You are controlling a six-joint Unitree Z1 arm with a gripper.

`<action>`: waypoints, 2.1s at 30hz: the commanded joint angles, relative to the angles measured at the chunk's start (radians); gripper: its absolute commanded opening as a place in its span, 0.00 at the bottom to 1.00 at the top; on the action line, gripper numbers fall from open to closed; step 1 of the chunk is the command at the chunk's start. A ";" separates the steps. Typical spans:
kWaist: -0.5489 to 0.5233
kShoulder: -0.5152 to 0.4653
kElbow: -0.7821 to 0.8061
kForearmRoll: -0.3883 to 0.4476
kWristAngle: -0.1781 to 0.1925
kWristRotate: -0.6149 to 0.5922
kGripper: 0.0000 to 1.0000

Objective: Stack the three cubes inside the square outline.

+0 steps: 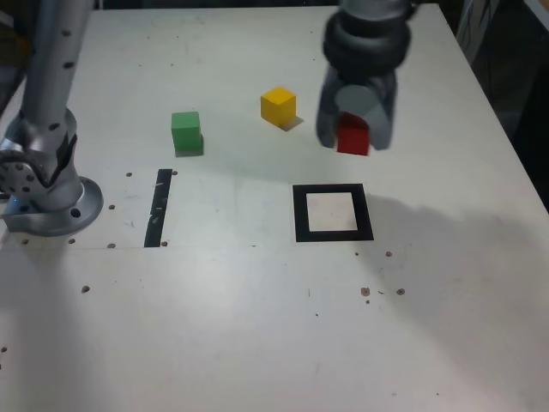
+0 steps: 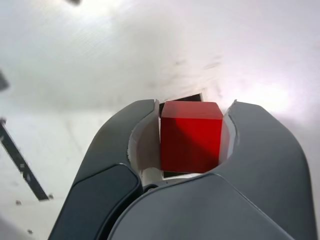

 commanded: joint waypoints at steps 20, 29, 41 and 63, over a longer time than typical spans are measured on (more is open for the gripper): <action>-0.114 0.010 0.182 -0.143 -0.060 -0.255 0.25; -0.094 0.042 0.201 -0.165 -0.034 -0.255 0.25; -0.094 0.058 0.203 -0.164 -0.049 -0.247 0.25; -0.089 0.065 0.201 -0.164 -0.089 -0.213 0.89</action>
